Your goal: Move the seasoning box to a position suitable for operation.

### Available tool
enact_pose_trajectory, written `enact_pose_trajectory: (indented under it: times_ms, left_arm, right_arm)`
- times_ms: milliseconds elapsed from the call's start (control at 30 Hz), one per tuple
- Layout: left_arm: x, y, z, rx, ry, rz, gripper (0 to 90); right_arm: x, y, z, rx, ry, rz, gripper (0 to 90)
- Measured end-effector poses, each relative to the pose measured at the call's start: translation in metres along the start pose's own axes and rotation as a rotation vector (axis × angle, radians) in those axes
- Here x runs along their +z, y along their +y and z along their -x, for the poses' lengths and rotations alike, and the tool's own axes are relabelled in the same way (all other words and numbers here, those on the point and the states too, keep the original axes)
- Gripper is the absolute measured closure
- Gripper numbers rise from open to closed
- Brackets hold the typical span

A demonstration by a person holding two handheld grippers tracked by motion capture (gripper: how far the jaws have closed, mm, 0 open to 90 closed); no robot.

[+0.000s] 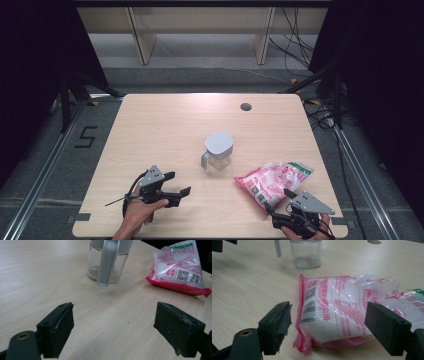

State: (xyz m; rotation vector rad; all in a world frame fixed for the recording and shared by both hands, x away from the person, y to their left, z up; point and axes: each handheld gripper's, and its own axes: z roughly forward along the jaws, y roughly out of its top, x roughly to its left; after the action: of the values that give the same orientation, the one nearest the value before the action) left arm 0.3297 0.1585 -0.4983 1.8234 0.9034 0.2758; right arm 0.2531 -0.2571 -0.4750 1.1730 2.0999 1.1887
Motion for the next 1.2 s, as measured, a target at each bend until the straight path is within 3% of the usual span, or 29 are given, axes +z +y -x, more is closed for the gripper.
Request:
enact_pose_trajectory:
  times_ms: [400, 500, 567, 633, 767, 833, 900, 933, 1000, 1200]
  left_arm:
    - [0.003, 0.003, 0.003, 0.006, 0.008, 0.006, 15.0]
    - [0.005, 0.005, 0.006, -0.011, -0.034, 0.033, 14.6]
    - [0.005, 0.006, 0.008, -0.009, -0.033, 0.039, 14.7]
    - [0.008, 0.006, 0.010, 0.015, -0.035, 0.042, 14.7]
    - [0.011, 0.008, 0.011, 0.021, -0.027, 0.048, 15.0]
    - [0.013, 0.010, 0.012, 0.023, -0.010, 0.057, 18.3]
    - [0.018, 0.013, 0.012, 0.038, -0.007, 0.070, 25.7]
    - [0.025, 0.016, 0.013, 0.057, -0.029, 0.068, 28.8]
    - [0.034, 0.019, 0.015, 0.072, -0.033, 0.072, 29.4]
    - [0.053, 0.029, 0.013, 0.088, 0.004, 0.072, 35.9]
  right_arm:
    - [0.002, 0.001, 0.000, -0.001, 0.014, 0.016, 22.0]
    - [0.003, 0.000, 0.002, 0.007, 0.013, 0.018, 21.8]
    - [0.003, 0.000, 0.003, 0.002, 0.014, 0.019, 21.8]
    - [0.001, 0.001, 0.001, 0.007, 0.015, 0.023, 21.7]
    - [0.001, 0.002, 0.001, 0.002, 0.019, 0.032, 23.4]
    - [0.000, 0.001, 0.000, 0.008, 0.011, 0.042, 22.7]
    - [-0.001, 0.001, -0.001, 0.033, 0.007, 0.018, 22.7]
    - [-0.001, 0.002, -0.002, 0.050, 0.011, 0.019, 22.1]
    - [0.001, 0.002, 0.002, 0.006, 0.017, 0.038, 22.1]
    - [0.001, 0.002, 0.001, 0.005, 0.017, 0.039, 22.0]
